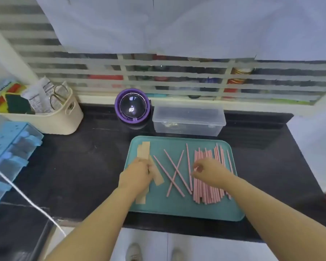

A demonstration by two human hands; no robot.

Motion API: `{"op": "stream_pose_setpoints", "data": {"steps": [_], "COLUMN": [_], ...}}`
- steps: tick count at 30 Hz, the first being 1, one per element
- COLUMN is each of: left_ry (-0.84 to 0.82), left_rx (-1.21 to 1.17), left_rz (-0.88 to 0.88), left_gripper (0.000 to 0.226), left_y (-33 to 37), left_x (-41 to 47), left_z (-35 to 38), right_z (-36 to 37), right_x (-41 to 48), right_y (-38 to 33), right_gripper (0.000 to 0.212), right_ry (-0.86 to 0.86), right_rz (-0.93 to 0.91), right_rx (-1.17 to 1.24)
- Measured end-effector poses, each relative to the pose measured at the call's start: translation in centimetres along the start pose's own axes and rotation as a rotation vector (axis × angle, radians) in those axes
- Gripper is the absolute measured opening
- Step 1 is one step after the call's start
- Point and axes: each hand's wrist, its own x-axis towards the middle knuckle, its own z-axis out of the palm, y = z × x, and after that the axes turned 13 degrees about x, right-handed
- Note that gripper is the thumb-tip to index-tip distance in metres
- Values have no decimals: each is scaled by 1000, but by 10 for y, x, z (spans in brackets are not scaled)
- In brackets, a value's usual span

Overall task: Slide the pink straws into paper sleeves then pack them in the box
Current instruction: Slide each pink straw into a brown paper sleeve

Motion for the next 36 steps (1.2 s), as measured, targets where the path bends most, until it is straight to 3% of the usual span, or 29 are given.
{"op": "stream_pose_setpoints", "data": {"steps": [7, 15, 24, 32, 36], "left_ry": [-85, -27, 2, 76, 75], "left_rx": [79, 23, -131, -259, -217], "left_rz": [-91, -158, -170, -223, -236], "left_gripper": [28, 60, 52, 19, 32], "left_y": [-13, -17, -22, -30, -36], "left_x": [2, 18, 30, 32, 34], "left_z": [18, 28, 30, 31, 30], "right_z": [39, 75, 70, 49, 40], "right_x": [19, 29, 40, 36, 35], "right_y": [-6, -12, -8, 10, 14], "right_gripper": [36, 38, 26, 5, 9], "right_ry": [-21, 95, 137, 129, 154], "right_rz": [-9, -2, 129, 212, 219], "right_rx": [-16, -95, 2, 35, 102]}}
